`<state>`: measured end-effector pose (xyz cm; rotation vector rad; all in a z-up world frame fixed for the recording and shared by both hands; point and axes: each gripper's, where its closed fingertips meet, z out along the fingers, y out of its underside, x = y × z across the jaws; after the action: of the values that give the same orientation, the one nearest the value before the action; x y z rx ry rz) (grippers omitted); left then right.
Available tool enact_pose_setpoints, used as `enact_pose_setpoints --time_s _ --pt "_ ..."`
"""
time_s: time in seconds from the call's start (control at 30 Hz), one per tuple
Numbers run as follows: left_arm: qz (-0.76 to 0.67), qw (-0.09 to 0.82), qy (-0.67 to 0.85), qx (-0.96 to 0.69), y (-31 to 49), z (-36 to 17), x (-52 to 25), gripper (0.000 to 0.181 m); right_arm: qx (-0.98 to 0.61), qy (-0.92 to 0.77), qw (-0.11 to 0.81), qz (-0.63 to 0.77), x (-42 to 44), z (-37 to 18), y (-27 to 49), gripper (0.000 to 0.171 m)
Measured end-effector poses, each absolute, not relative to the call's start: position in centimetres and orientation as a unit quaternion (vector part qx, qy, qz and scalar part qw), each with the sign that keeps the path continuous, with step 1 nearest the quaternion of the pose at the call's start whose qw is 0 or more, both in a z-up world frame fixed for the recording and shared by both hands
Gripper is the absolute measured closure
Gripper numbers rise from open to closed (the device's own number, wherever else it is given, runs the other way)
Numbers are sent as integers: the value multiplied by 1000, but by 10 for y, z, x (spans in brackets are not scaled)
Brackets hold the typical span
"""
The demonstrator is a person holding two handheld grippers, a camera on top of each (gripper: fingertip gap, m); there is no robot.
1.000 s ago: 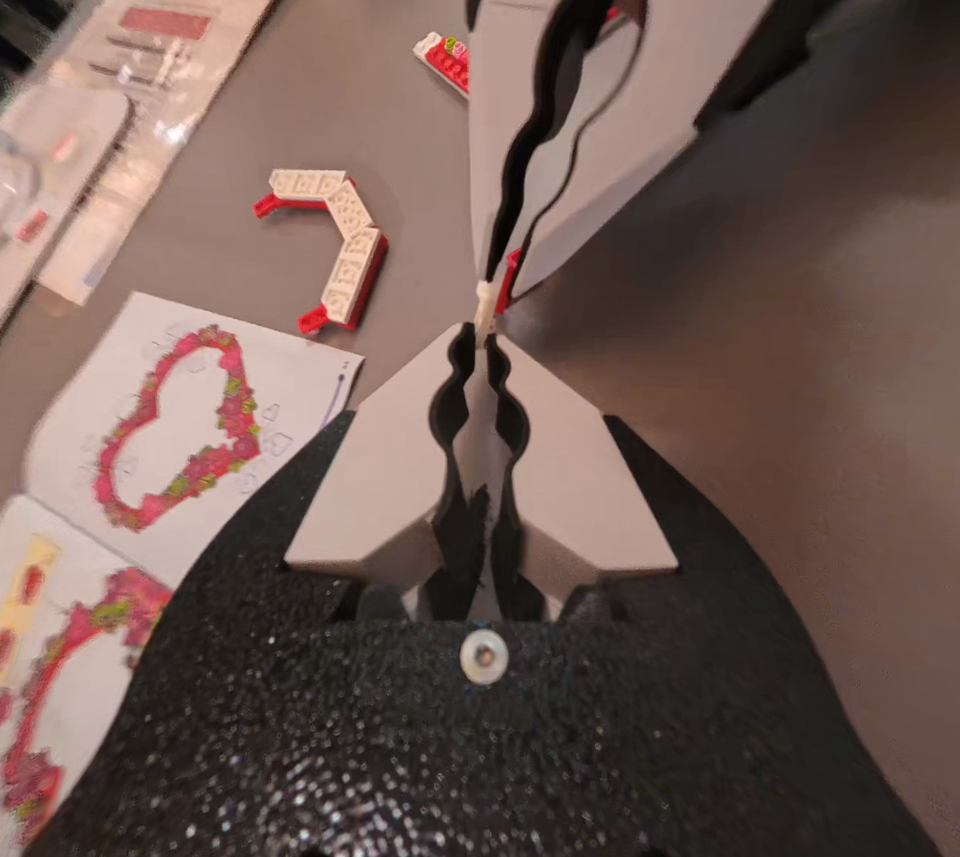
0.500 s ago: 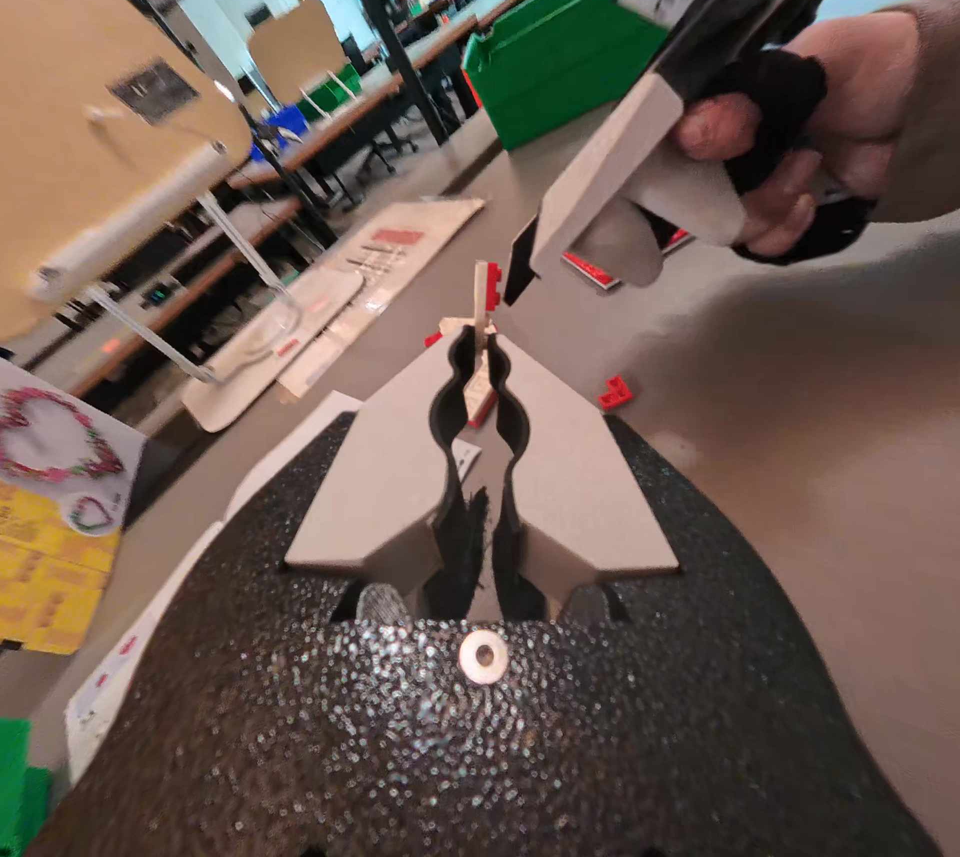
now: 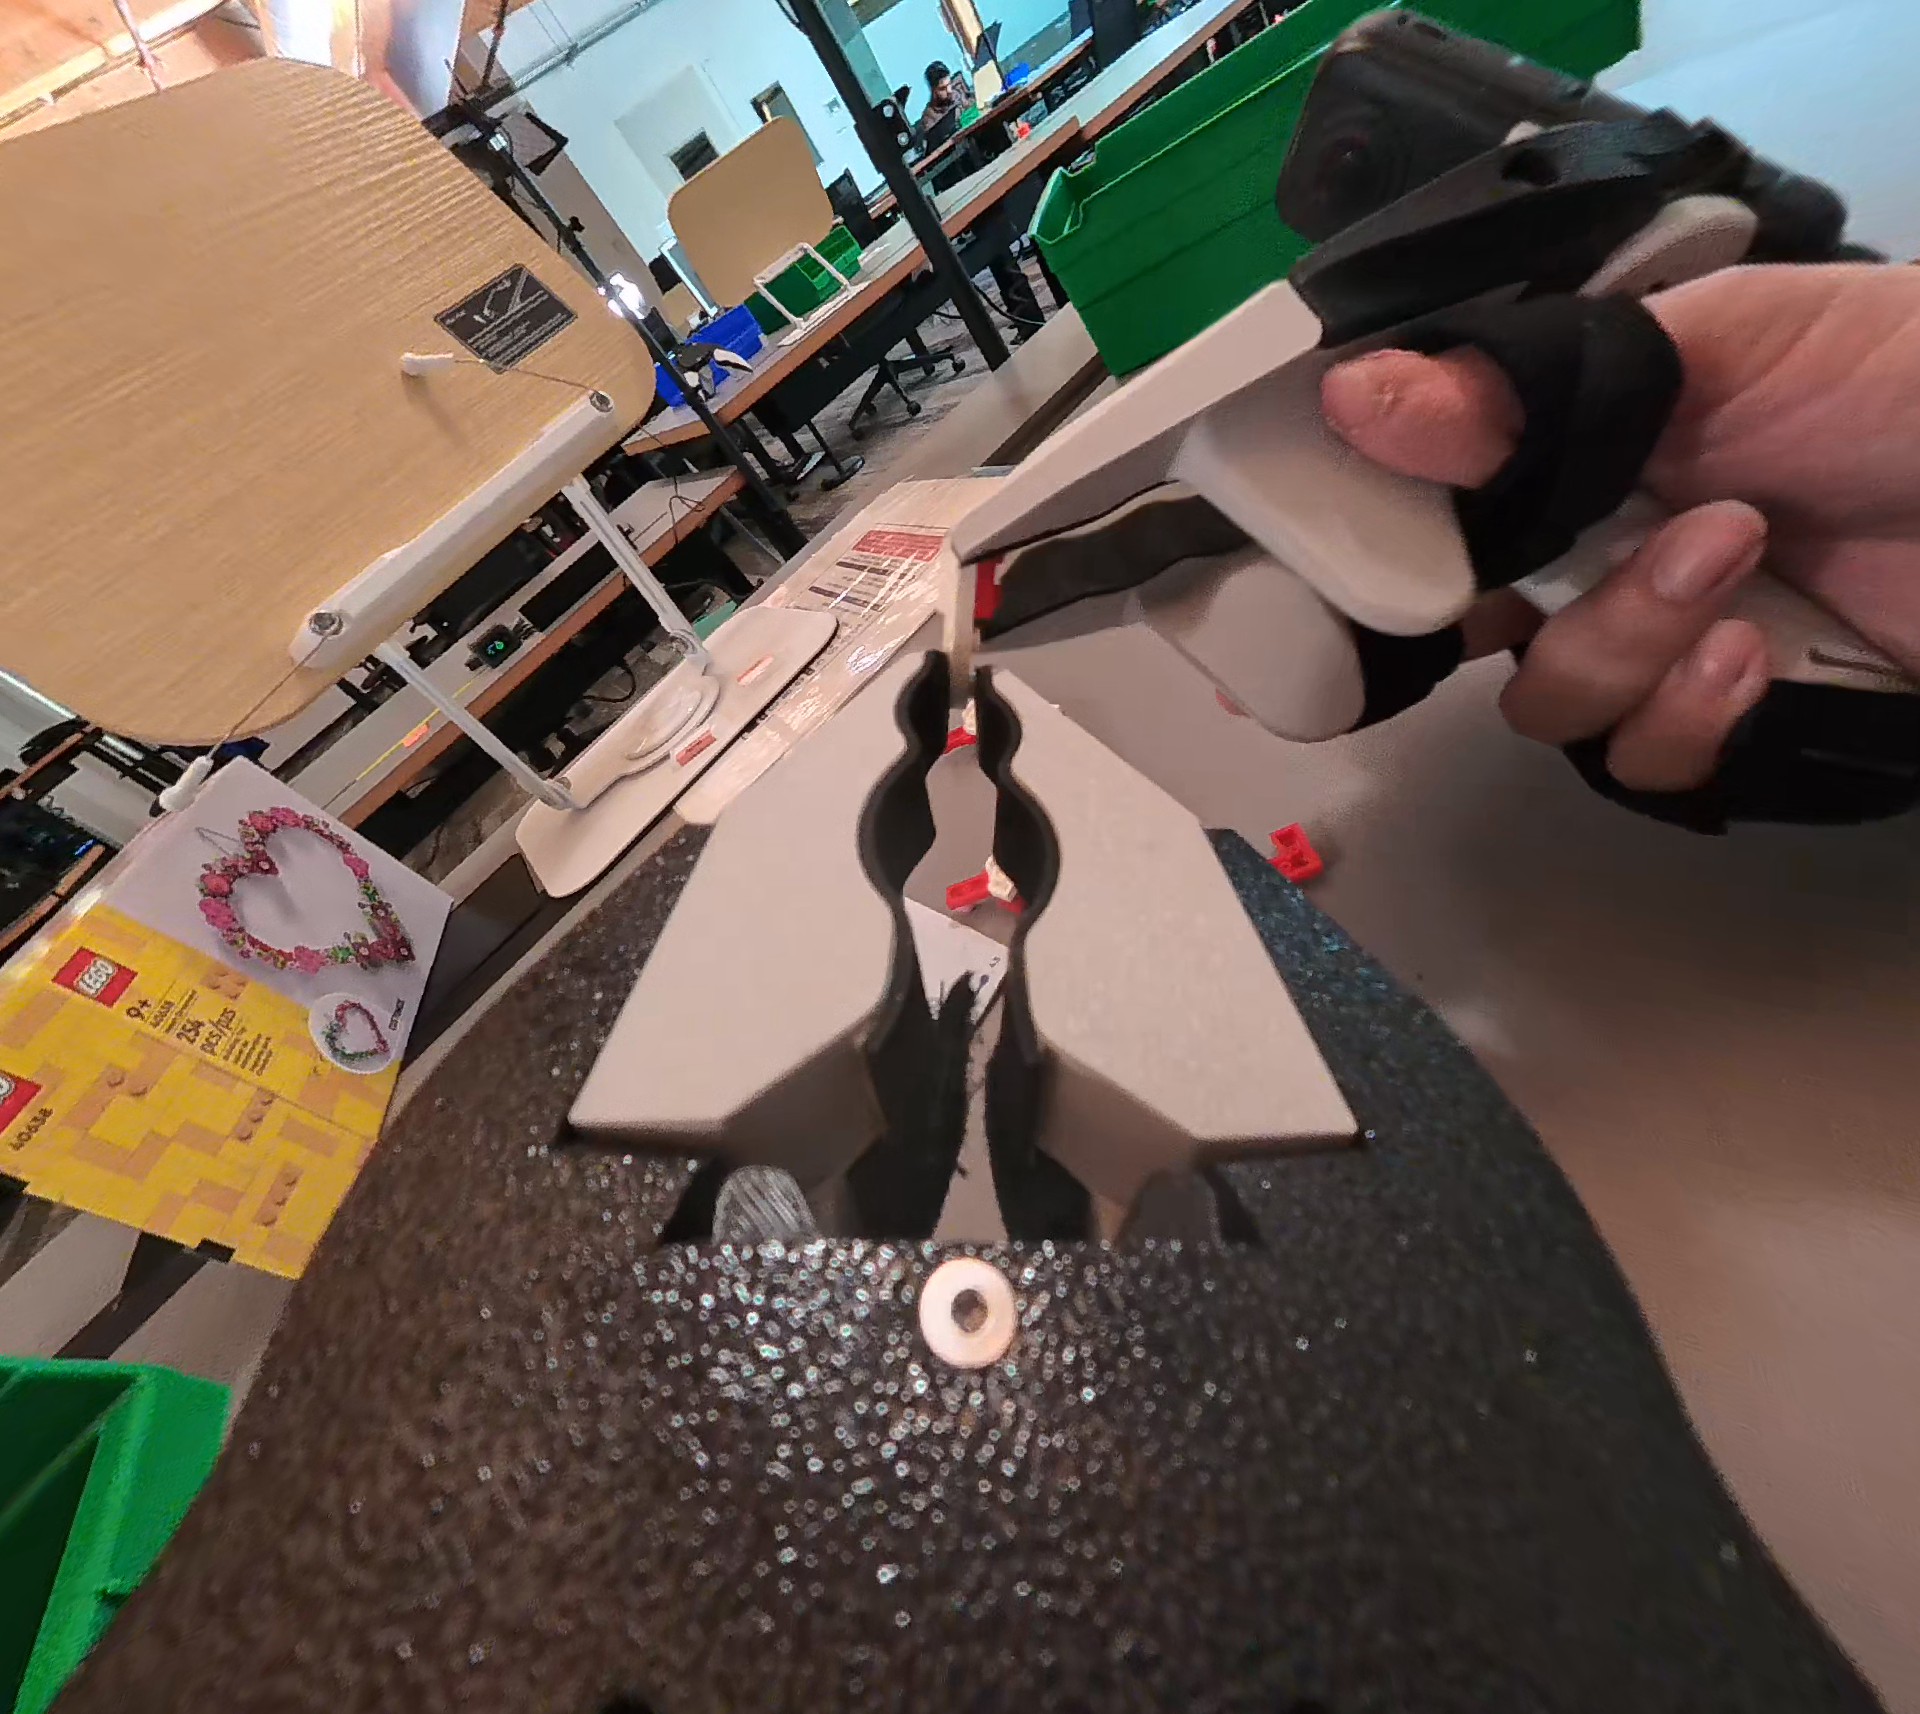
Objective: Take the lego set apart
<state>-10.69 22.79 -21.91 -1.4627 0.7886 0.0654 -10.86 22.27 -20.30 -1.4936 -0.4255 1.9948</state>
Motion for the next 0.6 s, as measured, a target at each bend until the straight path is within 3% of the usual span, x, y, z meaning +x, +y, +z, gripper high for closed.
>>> enact_pose_setpoints --time_s 0.2,0.47,0.6 --pt "-2 648 362 -670 227 -227 -106 178 -586 -306 375 651 -105 -210 222 159" --pt "-150 602 356 -699 222 -241 -101 178 -567 -458 357 584 -104 -225 211 171" --pt "-127 577 355 -725 229 -255 -103 178 -576 -484 372 544 -105 -236 215 171"
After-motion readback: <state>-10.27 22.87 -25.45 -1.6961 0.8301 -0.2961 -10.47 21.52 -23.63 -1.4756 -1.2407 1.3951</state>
